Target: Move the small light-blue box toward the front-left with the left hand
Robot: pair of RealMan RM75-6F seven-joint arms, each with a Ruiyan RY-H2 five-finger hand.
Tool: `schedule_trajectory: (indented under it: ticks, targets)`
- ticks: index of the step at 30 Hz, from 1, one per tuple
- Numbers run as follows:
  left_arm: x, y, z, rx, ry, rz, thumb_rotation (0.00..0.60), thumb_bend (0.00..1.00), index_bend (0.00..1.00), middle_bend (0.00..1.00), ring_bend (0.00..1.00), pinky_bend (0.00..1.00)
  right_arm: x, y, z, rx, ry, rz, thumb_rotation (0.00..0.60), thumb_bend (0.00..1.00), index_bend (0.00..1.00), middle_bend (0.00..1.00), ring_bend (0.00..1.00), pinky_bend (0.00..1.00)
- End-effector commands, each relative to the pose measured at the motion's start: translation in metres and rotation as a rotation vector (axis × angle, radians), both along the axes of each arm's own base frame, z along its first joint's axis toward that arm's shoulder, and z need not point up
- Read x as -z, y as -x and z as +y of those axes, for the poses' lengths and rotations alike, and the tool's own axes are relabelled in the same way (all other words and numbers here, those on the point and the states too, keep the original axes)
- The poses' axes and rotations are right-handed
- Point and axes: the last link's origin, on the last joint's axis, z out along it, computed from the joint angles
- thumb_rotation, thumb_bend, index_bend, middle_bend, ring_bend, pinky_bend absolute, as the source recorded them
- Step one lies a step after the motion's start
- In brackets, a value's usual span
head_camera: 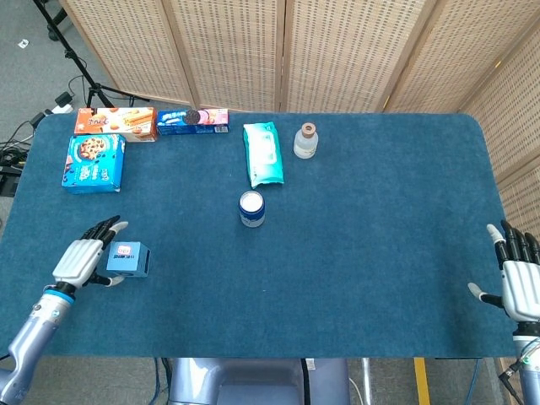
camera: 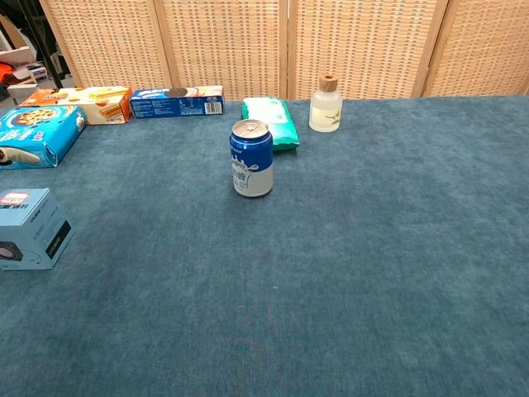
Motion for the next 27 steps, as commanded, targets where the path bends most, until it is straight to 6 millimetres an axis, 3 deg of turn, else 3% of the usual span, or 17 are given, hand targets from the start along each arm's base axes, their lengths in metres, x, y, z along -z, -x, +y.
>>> schedule_trajectory:
  ticks: [1,5,8,15,21,27]
  targets:
    - [0.005,0.0,0.003,0.005,0.01,-0.004,0.6,0.17,0.21,0.11,0.13,0.26,0.0,0.001,0.0,0.002,0.0,-0.001,0.6,0.0,0.0,0.0,0.0,0.0]
    - [0.006,-0.001,0.005,0.015,-0.014,-0.02,0.6,0.37,0.44,0.36,0.35,0.37,0.0,0.002,-0.001,0.007,0.002,-0.002,0.6,0.0,0.0,0.0,0.0,0.0]
    - [-0.002,-0.002,0.005,0.03,-0.042,-0.059,0.6,0.45,0.51,0.43,0.41,0.41,0.0,0.001,0.0,0.008,0.0,0.0,0.6,0.0,0.0,0.0,0.0,0.0]
    - [-0.017,-0.005,0.006,0.007,0.011,-0.131,0.6,0.49,0.55,0.47,0.44,0.43,0.002,0.001,-0.001,0.008,-0.005,0.004,0.6,0.0,0.0,0.0,0.0,0.0]
    - [-0.037,-0.017,0.017,-0.176,0.297,-0.289,0.6,0.52,0.56,0.48,0.46,0.44,0.003,0.001,-0.001,0.009,-0.008,0.007,0.6,0.0,0.0,0.0,0.0,0.0]
    - [-0.045,-0.021,0.034,-0.259,0.48,-0.196,0.6,0.51,0.57,0.49,0.46,0.43,0.005,0.0,-0.001,0.008,-0.011,0.011,0.6,0.0,0.0,0.0,0.0,0.0]
